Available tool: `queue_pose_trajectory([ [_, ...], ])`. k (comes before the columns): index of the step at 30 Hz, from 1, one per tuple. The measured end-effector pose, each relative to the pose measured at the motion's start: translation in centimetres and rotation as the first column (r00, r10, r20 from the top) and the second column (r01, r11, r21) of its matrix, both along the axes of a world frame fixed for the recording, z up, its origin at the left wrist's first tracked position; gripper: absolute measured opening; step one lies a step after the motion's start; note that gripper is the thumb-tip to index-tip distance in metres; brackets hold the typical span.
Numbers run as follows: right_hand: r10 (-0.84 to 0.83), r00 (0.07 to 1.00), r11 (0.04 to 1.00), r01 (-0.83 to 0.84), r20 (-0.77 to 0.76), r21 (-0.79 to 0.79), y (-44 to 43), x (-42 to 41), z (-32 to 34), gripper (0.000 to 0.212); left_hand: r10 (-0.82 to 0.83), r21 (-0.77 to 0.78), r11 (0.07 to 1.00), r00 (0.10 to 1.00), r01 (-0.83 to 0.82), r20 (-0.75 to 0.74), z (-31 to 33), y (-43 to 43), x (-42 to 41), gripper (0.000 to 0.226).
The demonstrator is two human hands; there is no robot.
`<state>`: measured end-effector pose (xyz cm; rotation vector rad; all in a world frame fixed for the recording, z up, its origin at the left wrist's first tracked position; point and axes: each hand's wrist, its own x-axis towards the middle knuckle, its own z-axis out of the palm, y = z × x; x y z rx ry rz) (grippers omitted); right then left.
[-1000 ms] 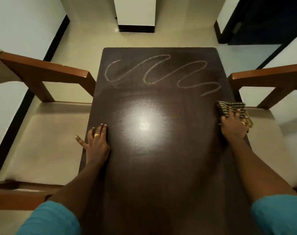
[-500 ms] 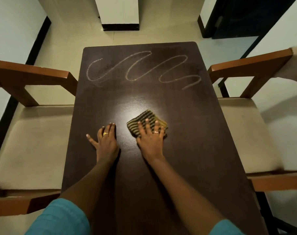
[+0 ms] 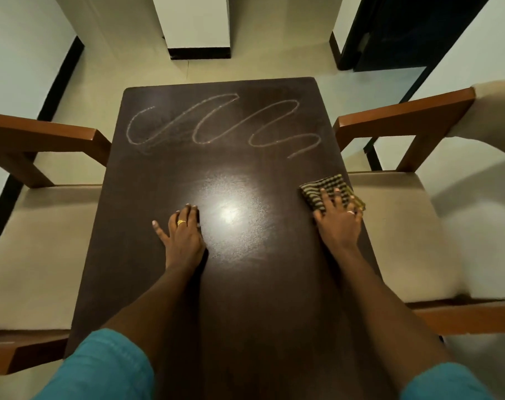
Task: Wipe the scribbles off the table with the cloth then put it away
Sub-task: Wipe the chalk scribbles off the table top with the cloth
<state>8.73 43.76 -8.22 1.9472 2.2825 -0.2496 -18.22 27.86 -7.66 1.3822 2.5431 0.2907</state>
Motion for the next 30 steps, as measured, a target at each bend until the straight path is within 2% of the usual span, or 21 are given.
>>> queue_pose_trajectory([
  [5, 0.026, 1.0, 0.999, -0.026, -0.007, -0.032, 5.6, 0.2, 0.4, 0.058, -0.047, 0.007, 0.999, 0.999, 0.047, -0.025, -0.3, 2.6, 1.6, 0.043],
  [11, 0.095, 0.995, 0.994, -0.094, 0.02, -0.056, 12.1, -2.9, 1.6, 0.057, 0.061, -0.037, 0.997, 0.997, -0.063, -0.056, -0.2, 4.7, 1.8, 0.045],
  [17, 0.004, 1.0, 0.997, -0.007, -0.031, -0.082, 13.7, -7.5, 1.3, 0.057, 0.15, -0.095, 0.983, 0.984, -0.159, -0.097, -0.8, 5.0, 1.2, 0.049],
  [19, 0.069, 0.997, 0.994, -0.071, -0.033, -0.079, 12.2, -9.7, 1.4, 0.057, 0.174, -0.096, 0.978, 0.98, -0.183, -0.092, -1.0, 4.9, 1.1, 0.049],
  [21, 0.209, 0.977, 0.974, -0.211, -0.034, -0.083, 9.7, -12.3, 1.2, 0.058, 0.193, -0.093, 0.975, 0.978, -0.2, -0.079, -1.0, 4.7, 1.2, 0.049],
  [26, 0.51, 0.858, 0.856, -0.513, -0.058, -0.066, 3.2, -15.4, 0.8, 0.055, 0.228, -0.092, 0.968, 0.972, -0.232, -0.051, -0.7, 4.4, 1.8, 0.049],
  [28, 0.57, 0.821, 0.819, -0.571, -0.022, -0.062, 3.1, -13.7, 0.9, 0.055, 0.21, -0.099, 0.971, 0.976, -0.216, -0.06, -0.3, 4.3, 1.7, 0.048],
  [30, 0.547, 0.837, 0.837, -0.546, 0.006, -0.037, 4.0, -11.0, 0.8, 0.055, 0.205, -0.092, 0.973, 0.977, -0.21, -0.064, -0.1, 4.4, 1.4, 0.048],
])
